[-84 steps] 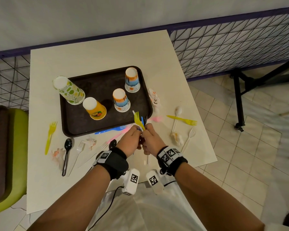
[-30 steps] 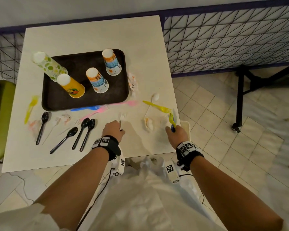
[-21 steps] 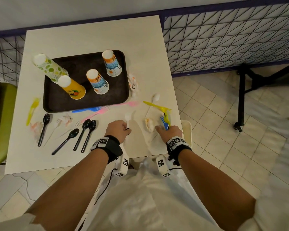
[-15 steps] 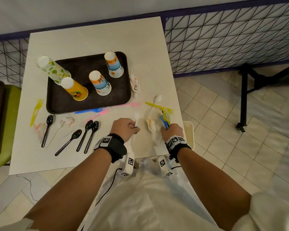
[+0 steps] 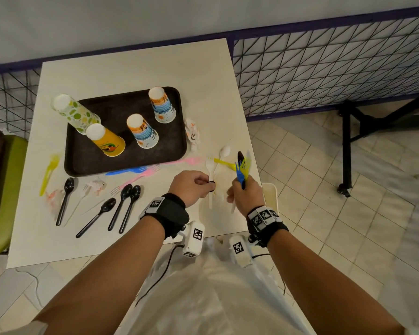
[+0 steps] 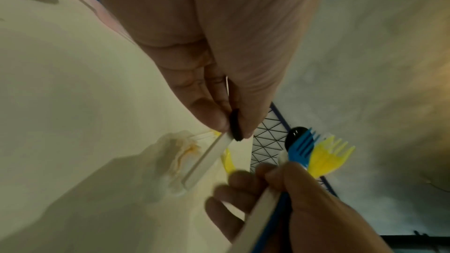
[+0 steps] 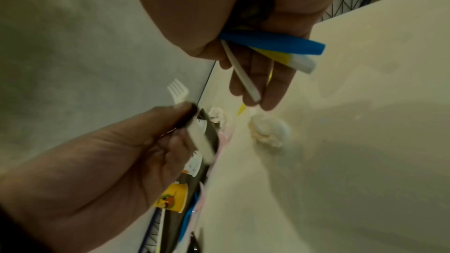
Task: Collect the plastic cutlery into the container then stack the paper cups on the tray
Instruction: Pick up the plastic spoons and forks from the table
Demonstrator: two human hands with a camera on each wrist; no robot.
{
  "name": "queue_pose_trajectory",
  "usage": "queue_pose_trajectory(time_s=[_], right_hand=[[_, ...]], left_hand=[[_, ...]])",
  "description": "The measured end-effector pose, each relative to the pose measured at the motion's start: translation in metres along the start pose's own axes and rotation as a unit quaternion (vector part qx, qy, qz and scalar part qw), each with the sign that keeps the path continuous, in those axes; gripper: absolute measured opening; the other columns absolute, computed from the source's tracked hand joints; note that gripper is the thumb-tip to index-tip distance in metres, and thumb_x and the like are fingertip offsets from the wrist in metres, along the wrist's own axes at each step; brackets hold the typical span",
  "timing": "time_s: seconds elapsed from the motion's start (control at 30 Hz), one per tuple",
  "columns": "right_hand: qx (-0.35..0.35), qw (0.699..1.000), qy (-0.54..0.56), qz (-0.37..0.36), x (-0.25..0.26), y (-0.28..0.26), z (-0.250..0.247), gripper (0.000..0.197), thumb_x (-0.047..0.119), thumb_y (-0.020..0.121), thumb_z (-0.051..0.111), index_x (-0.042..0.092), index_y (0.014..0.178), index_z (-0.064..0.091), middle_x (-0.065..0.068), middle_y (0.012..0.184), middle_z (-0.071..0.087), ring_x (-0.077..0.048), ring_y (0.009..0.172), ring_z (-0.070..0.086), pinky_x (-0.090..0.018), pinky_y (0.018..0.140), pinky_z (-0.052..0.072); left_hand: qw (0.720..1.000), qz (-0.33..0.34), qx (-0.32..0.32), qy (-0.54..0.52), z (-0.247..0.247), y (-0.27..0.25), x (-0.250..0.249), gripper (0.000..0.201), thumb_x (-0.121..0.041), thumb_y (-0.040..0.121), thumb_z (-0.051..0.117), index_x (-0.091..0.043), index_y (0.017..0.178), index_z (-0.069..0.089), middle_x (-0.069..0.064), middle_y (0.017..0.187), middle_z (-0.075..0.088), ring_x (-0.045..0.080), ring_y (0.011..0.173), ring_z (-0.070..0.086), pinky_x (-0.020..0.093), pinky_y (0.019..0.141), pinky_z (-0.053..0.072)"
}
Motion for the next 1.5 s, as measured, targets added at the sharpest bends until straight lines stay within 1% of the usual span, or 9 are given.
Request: queue_pose_trajectory(time_s=[0.1, 0.17, 0.3, 0.4, 0.57, 0.67, 0.8, 1.1, 1.5], right_hand=[[0.032, 0.996, 0.079, 0.014, 0.014, -0.004, 0.013, 0.007, 0.015, 0.099, 0.048, 0.013, 0.095, 0.054, -0.011, 0.088, 0.071, -0.023, 0.076, 0.074, -0.043, 0.067, 0.063], [0.039, 0.996, 0.081, 0.026, 0.023, -0.006, 0.018, 0.008, 0.023, 0.097, 0.050, 0.018, 0.093, 0.054, -0.011, 0.087, 0.065, -0.025, 0.075, 0.068, -0.044, 0.067, 0.060], [0.077, 0.987, 0.131, 0.045, 0.024, -0.009, 0.029, 0.009, 0.037, 0.089, 0.051, 0.029, 0.091, 0.053, -0.018, 0.086, 0.066, -0.042, 0.079, 0.073, -0.060, 0.072, 0.061], [0.112, 0.981, 0.154, 0.043, 0.029, -0.017, 0.032, 0.008, 0.027, 0.105, 0.046, 0.024, 0.098, 0.048, -0.010, 0.073, 0.067, -0.028, 0.055, 0.069, -0.049, 0.065, 0.063], [0.078, 0.992, 0.097, 0.030, 0.021, -0.011, 0.029, 0.017, 0.030, 0.099, 0.048, 0.017, 0.090, 0.054, -0.009, 0.058, 0.062, -0.031, 0.052, 0.062, -0.052, 0.063, 0.058], [0.058, 0.996, 0.061, 0.026, 0.018, -0.007, 0.020, 0.018, 0.026, 0.103, 0.047, 0.012, 0.094, 0.053, -0.010, 0.060, 0.064, -0.030, 0.054, 0.062, -0.038, 0.054, 0.052], [0.023, 0.995, 0.078, 0.050, -0.003, 0.005, -0.002, 0.013, 0.021, 0.104, 0.048, 0.008, 0.103, 0.053, -0.012, 0.076, 0.070, -0.024, 0.052, 0.061, -0.033, 0.052, 0.051], [0.000, 0.993, 0.073, 0.089, -0.036, 0.022, -0.038, 0.016, 0.010, 0.102, 0.046, 0.011, 0.088, 0.056, -0.010, 0.072, 0.056, -0.023, 0.057, 0.048, -0.036, 0.059, 0.045], [-0.002, 0.991, -0.127, 0.044, -0.037, 0.051, -0.040, 0.041, 0.049, 0.089, 0.069, 0.013, 0.072, 0.056, -0.003, 0.063, 0.054, -0.020, 0.055, 0.049, -0.029, 0.057, 0.041]], left_hand=[[0.999, 0.009, 0.020, -0.024, 0.008, 0.002, -0.010, 0.015, -0.022, 0.084, 0.080, -0.012, 0.095, 0.077, 0.005, 0.077, 0.077, 0.017, 0.070, 0.073, 0.040, 0.085, 0.062], [0.999, 0.010, 0.033, -0.027, 0.014, 0.002, -0.015, 0.014, -0.021, 0.086, 0.079, -0.012, 0.096, 0.078, 0.006, 0.079, 0.078, 0.019, 0.073, 0.075, 0.041, 0.085, 0.062], [1.000, 0.012, 0.009, 0.017, 0.015, 0.001, -0.021, 0.016, -0.018, 0.088, 0.075, -0.011, 0.102, 0.075, 0.000, 0.076, 0.073, 0.011, 0.066, 0.069, 0.013, 0.061, 0.052], [0.999, 0.011, -0.021, 0.038, 0.012, 0.001, -0.022, 0.024, -0.015, 0.082, 0.076, -0.020, 0.104, 0.065, -0.002, 0.079, 0.072, 0.012, 0.071, 0.069, 0.018, 0.063, 0.052], [0.997, 0.038, 0.027, 0.056, 0.014, -0.002, -0.022, 0.029, -0.016, 0.080, 0.081, -0.018, 0.108, 0.074, -0.004, 0.091, 0.076, 0.010, 0.088, 0.071, 0.021, 0.084, 0.053], [0.998, 0.035, 0.054, -0.007, 0.018, -0.002, -0.017, 0.027, -0.017, 0.087, 0.074, -0.016, 0.114, 0.075, 0.002, 0.103, 0.078, 0.014, 0.094, 0.075, 0.031, 0.095, 0.057], [1.000, 0.003, -0.020, -0.021, 0.014, 0.009, -0.006, 0.019, -0.019, 0.091, 0.069, -0.018, 0.110, 0.070, 0.002, 0.099, 0.073, 0.023, 0.078, 0.076, 0.041, 0.086, 0.062], [0.975, -0.027, 0.012, 0.221, 0.041, 0.038, 0.012, 0.078, -0.033, 0.080, 0.082, -0.024, 0.144, 0.039, 0.012, 0.132, 0.049, 0.033, 0.114, 0.061, 0.043, 0.099, 0.050], [0.955, -0.045, -0.022, 0.292, 0.055, 0.053, 0.012, 0.034, -0.028, 0.097, 0.059, -0.006, 0.123, 0.057, 0.015, 0.125, 0.058, 0.034, 0.115, 0.059, 0.038, 0.090, 0.046]])
Point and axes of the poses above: each hand's wrist, its own y-axis towards the middle knuckle, its own z-axis out of the palm, x = y × z, the point moved 4 cm from there along y, towards the middle knuckle
